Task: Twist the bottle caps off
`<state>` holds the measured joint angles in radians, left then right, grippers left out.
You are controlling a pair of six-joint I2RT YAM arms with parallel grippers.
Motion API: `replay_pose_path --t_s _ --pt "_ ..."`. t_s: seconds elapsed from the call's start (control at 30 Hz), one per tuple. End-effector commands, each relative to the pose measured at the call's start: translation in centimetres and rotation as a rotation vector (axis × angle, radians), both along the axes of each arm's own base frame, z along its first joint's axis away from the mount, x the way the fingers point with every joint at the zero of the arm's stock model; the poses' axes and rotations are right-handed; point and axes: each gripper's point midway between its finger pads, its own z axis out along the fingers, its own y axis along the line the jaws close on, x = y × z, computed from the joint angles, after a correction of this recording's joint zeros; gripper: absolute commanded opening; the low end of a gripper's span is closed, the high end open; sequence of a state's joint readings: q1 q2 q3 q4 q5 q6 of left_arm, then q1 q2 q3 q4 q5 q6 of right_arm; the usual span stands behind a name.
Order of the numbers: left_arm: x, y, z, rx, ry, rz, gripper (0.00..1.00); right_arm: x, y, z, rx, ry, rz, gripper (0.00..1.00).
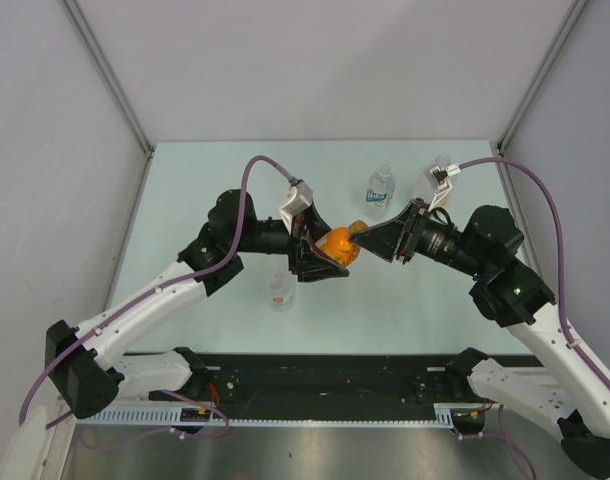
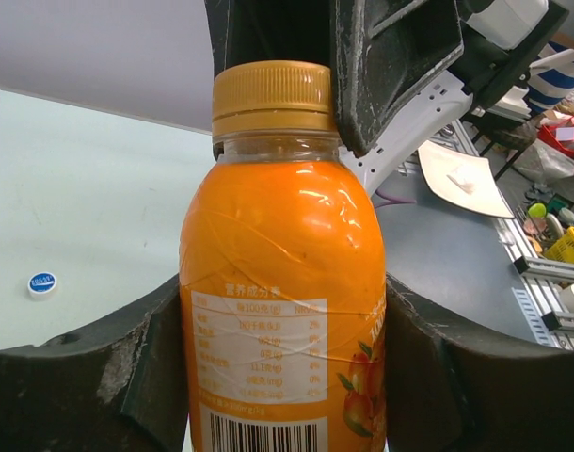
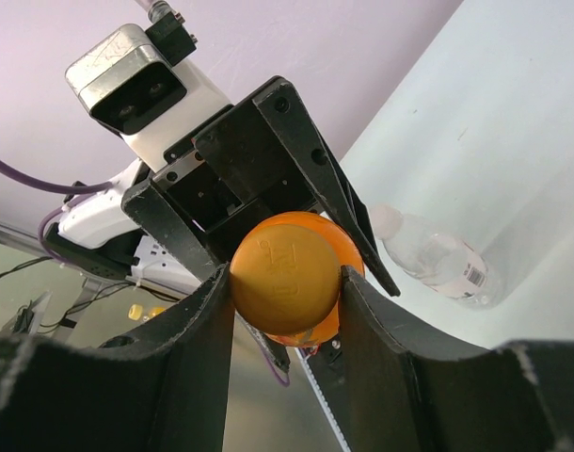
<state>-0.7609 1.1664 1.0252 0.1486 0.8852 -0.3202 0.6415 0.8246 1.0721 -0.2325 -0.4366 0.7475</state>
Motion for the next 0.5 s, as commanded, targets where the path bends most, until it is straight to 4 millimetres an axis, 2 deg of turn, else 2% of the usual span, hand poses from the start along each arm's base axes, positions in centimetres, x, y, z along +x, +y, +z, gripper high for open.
replay_pose_path --t_s 0.0,0.1,0.2,0.23,0.3,0.33,0.4,0.47 --pt "-0.1 0.0 1.8 -0.043 -0.084 -0.004 0.53 -0.7 -0.2 3.0 0.054 -0.076 0.006 0.24" --pt "0.2 0.1 2.0 -0.047 -0.095 0.02 0.46 -0.6 -0.6 3.6 0.068 -0.091 -0.02 0.59" --pt "0.7 0.1 2.0 -0.042 -0.109 0.055 0.31 -0.2 -1.1 4.1 0.063 -0.1 -0.068 0.72" --pt "0.6 0.0 2.0 -0.04 -0.116 0.062 0.18 -0.2 -1.3 4.5 0.061 -0.107 -0.081 0.74" --pt "1.3 0.1 2.1 -0.031 -0.148 0.12 0.1 0.2 -1.6 4.8 0.062 -0.11 -0.119 0.78" --pt "1.3 -0.1 2.1 -0.027 -0.162 0.137 0.0 0.2 -1.7 5.1 0.063 -0.112 -0.129 0.78" --pt "2.5 -0.1 1.8 -0.003 -0.196 0.231 0.0 0.7 -1.9 5.3 0.064 -0.105 -0.172 0.79" --pt "2.4 -0.2 1.8 0.004 -0.24 0.266 0.0 1.0 -2.2 5.3 0.06 -0.095 -0.208 0.79"
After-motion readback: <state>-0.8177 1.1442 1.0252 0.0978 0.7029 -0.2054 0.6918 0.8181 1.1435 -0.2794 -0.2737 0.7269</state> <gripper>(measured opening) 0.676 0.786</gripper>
